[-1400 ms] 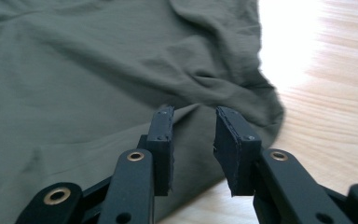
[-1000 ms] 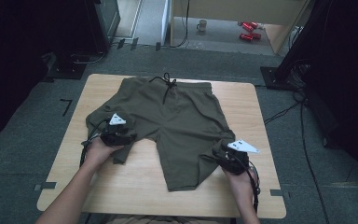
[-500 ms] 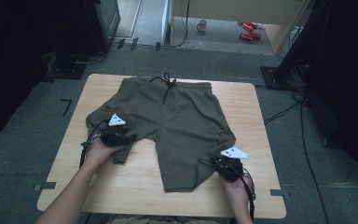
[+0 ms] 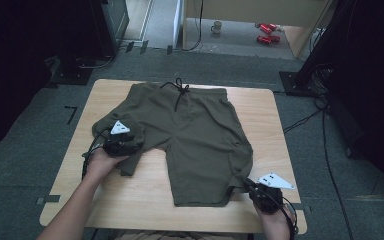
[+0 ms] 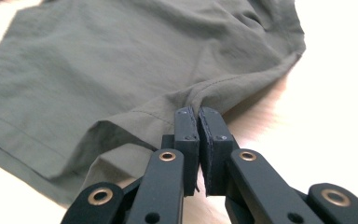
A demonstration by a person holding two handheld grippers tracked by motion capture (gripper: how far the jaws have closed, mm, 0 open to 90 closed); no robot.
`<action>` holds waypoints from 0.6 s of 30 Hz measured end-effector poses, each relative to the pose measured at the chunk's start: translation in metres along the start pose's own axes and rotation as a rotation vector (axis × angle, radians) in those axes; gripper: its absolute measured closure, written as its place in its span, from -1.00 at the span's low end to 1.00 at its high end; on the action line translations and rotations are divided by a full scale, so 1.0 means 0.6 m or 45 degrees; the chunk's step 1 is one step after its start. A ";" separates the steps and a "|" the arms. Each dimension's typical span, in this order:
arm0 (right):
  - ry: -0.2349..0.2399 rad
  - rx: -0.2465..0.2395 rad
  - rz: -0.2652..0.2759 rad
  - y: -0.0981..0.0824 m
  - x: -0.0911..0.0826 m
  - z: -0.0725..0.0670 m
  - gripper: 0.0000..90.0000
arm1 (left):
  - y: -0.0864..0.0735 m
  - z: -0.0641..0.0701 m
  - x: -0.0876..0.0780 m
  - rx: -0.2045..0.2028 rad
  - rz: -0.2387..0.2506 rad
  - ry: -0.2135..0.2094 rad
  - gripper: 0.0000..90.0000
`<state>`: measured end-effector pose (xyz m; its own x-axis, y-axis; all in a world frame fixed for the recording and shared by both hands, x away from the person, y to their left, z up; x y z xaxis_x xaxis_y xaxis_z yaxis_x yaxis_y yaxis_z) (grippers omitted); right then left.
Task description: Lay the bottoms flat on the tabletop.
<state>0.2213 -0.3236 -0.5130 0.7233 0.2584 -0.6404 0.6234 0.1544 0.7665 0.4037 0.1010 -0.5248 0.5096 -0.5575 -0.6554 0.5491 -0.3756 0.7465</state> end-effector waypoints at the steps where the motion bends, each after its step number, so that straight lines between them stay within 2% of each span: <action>1: -0.005 0.011 -0.002 -0.002 -0.003 0.004 0.93 | 0.000 -0.002 -0.004 0.004 0.005 0.001 0.06; 5: -0.036 0.030 0.013 -0.007 -0.012 0.018 0.93 | -0.002 -0.012 -0.016 0.011 0.010 0.010 0.06; 12: -0.089 0.066 -0.003 -0.026 -0.022 0.040 0.89 | -0.002 -0.024 -0.039 0.001 0.040 0.011 0.06; 15: -0.116 0.082 -0.004 -0.035 -0.027 0.047 0.71 | -0.002 -0.026 -0.046 0.003 0.041 0.009 0.07; 18: -0.128 0.095 0.073 -0.032 -0.040 0.050 0.49 | -0.002 -0.019 -0.050 0.017 0.037 -0.014 0.06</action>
Point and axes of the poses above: each handheld gripper's, and its own axes: x roughly forward along the jaws, y roughly out of its top, z roughly to its right, the point moved 5 cm from there along x, roughly forward along the jaws, and after that the axes turned 3 degrees about -y, right-handed, at the moved point
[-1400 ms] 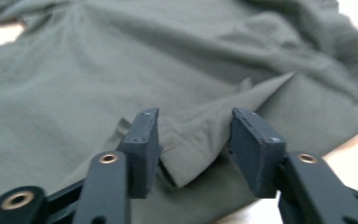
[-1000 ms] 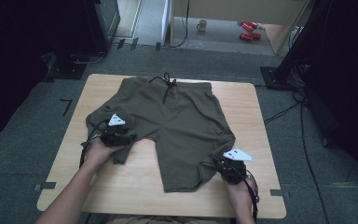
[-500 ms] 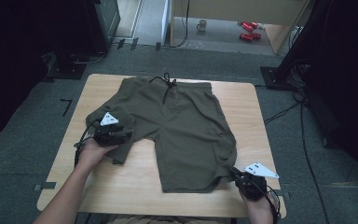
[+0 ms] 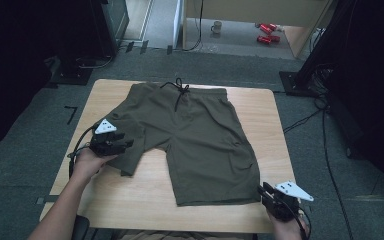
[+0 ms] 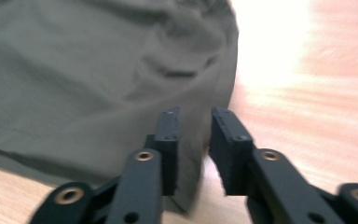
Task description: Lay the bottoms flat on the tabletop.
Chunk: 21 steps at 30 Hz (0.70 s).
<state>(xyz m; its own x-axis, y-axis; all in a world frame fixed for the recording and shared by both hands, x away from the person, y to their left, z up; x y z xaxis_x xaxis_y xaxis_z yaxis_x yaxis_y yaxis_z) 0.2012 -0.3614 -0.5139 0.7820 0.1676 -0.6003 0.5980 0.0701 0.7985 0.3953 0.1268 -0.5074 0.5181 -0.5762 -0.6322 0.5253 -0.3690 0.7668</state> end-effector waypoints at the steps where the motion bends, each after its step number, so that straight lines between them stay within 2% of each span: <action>1: -0.017 -0.003 0.037 0.003 -0.005 0.001 0.47 | -0.001 0.005 -0.001 0.021 -0.005 -0.002 0.06; 3: -0.026 0.000 0.079 0.009 -0.012 0.001 0.48 | -0.002 0.012 0.000 0.039 -0.013 -0.013 0.05; 7: 0.003 0.018 0.056 0.011 -0.002 -0.005 0.47 | -0.008 0.022 -0.001 0.055 -0.028 -0.024 0.03; 13: 0.050 -0.012 0.047 0.015 0.023 -0.028 0.45 | -0.025 0.032 0.002 0.060 -0.054 -0.034 -0.02; 19: 0.091 -0.024 0.052 0.029 0.048 -0.044 0.42 | -0.030 0.045 0.005 0.082 -0.074 -0.033 -0.15; 21: 0.108 -0.038 0.046 0.032 0.056 -0.051 0.41 | -0.033 0.050 0.007 0.064 -0.092 -0.048 -0.15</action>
Point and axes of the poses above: each handheld gripper's, and its own axes: x roughly forward along the jaws, y roughly out of its top, z roughly to its right, the point moved 5 cm from there along x, roughly forward along the jaws, and after that the axes turned 3 degrees about -y, right-handed, at the moved point
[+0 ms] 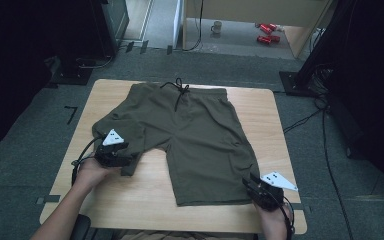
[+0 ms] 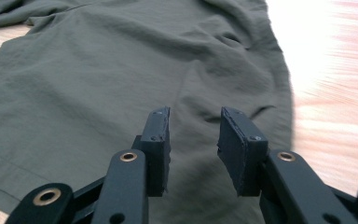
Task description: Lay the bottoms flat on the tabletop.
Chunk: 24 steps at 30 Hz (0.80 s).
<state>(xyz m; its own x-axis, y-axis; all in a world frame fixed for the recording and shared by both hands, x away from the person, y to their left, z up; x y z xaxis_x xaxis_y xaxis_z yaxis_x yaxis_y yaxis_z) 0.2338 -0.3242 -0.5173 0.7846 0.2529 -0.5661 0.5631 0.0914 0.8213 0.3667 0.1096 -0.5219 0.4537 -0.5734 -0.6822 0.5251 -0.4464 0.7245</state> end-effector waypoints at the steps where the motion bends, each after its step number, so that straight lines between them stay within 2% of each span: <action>1: 0.008 -0.004 -0.006 0.001 0.006 -0.004 0.41 | -0.002 0.002 0.001 0.001 -0.014 -0.002 -0.15; 3: 0.028 -0.015 -0.021 0.000 0.017 -0.012 0.41 | -0.005 0.004 0.000 0.011 -0.025 0.002 -0.15; 6: 0.058 -0.039 -0.042 -0.003 0.034 -0.027 0.40 | -0.011 0.004 -0.003 -0.008 -0.025 -0.002 -0.15; 9: 0.089 -0.060 -0.048 -0.002 0.048 -0.040 0.39 | -0.018 0.004 -0.001 0.007 -0.040 0.012 -0.11; 11: 0.109 -0.066 -0.052 -0.001 0.057 -0.048 0.40 | -0.022 0.002 -0.001 0.016 -0.054 0.026 0.07; 14: 0.144 -0.053 -0.070 -0.003 0.070 -0.057 0.40 | -0.022 -0.006 -0.008 -0.021 -0.048 0.015 0.63; 16: 0.154 -0.058 -0.080 -0.005 0.076 -0.061 0.40 | -0.020 -0.010 -0.015 -0.039 -0.040 0.023 0.91; 19: 0.162 -0.062 -0.102 -0.010 0.083 -0.064 0.40 | -0.015 -0.016 -0.030 -0.067 0.008 0.007 0.98; 24: 0.166 -0.071 -0.127 -0.017 0.090 -0.064 0.40 | -0.010 -0.028 -0.055 -0.127 0.080 0.002 0.96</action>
Point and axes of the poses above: each handheld gripper's, and its own axes: x roughly forward along the jaws, y roughly out of its top, z roughly to its right, the point moved 5 cm from there along x, roughly forward along the jaws, and after that the axes turned 3 degrees about -y, right-handed, at the moved point
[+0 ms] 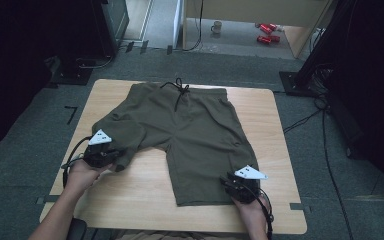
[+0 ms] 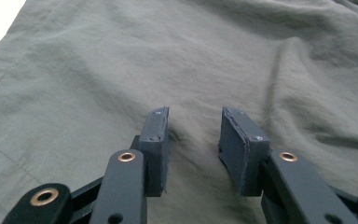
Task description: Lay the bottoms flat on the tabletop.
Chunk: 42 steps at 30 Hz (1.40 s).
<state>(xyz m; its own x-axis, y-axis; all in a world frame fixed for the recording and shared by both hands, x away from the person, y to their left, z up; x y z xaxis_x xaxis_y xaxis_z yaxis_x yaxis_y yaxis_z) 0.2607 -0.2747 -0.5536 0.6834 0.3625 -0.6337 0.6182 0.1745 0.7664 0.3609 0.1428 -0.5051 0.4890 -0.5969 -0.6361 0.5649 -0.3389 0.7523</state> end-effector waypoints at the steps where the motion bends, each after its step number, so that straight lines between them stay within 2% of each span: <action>1: 0.001 0.000 -0.001 0.000 0.000 0.000 0.39 | 0.001 -0.004 -0.005 -0.009 0.015 0.003 0.95; 5: -0.004 -0.017 0.002 0.000 0.001 0.001 0.40 | 0.008 -0.021 -0.027 -0.048 0.071 0.034 0.97; 9: -0.003 -0.019 0.003 0.001 0.002 0.002 0.40 | 0.016 -0.041 -0.036 -0.096 0.119 0.025 0.99; 16: 0.001 -0.025 0.004 0.002 0.003 0.004 0.40 | 0.023 -0.082 -0.007 -0.092 0.066 0.092 0.98; 20: 0.011 -0.027 0.002 0.003 0.003 0.007 0.40 | 0.021 -0.112 0.003 -0.122 0.045 0.111 0.98; 24: 0.026 -0.041 -0.006 0.006 0.006 0.011 0.40 | 0.012 -0.131 0.018 -0.130 0.016 0.114 0.98; 27: 0.021 -0.056 -0.014 0.010 0.009 0.014 0.40 | 0.002 -0.141 0.029 -0.088 0.002 0.121 0.97; 29: 0.017 -0.070 -0.019 0.014 0.013 0.018 0.41 | -0.008 -0.151 0.034 -0.120 -0.025 0.128 0.94; 30: 0.016 -0.073 -0.019 0.017 0.016 0.020 0.41 | -0.010 -0.153 0.034 -0.139 -0.028 0.120 0.92; 34: 0.014 -0.060 -0.009 0.020 0.020 0.025 0.40 | -0.007 -0.145 0.017 -0.135 0.010 0.117 0.73; 38: 0.007 -0.059 -0.002 0.018 0.020 0.023 0.37 | 0.004 -0.129 -0.008 -0.077 0.054 0.146 0.56; 40: 0.005 -0.061 0.000 0.018 0.019 0.023 0.37 | 0.015 -0.121 -0.019 -0.067 0.097 0.147 0.53; 42: 0.009 -0.054 -0.002 0.018 0.019 0.023 0.37 | 0.024 -0.113 -0.025 -0.071 0.105 0.144 0.52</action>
<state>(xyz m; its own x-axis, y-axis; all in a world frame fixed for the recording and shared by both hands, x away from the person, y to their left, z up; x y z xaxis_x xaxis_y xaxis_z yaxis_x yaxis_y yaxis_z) 0.2807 -0.2813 -0.5540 0.6795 0.3686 -0.6343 0.6022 0.2135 0.7693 0.4067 0.1962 -0.4962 0.6053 -0.5341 -0.5902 0.5544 -0.2492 0.7941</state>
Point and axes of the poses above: each handheld gripper's, and its own axes: x roughly forward along the jaws, y roughly out of its top, z roughly to its right, the point moved 5 cm from there along x, roughly forward along the jaws, and after that the axes turned 3 degrees about -y, right-handed, at the moved point
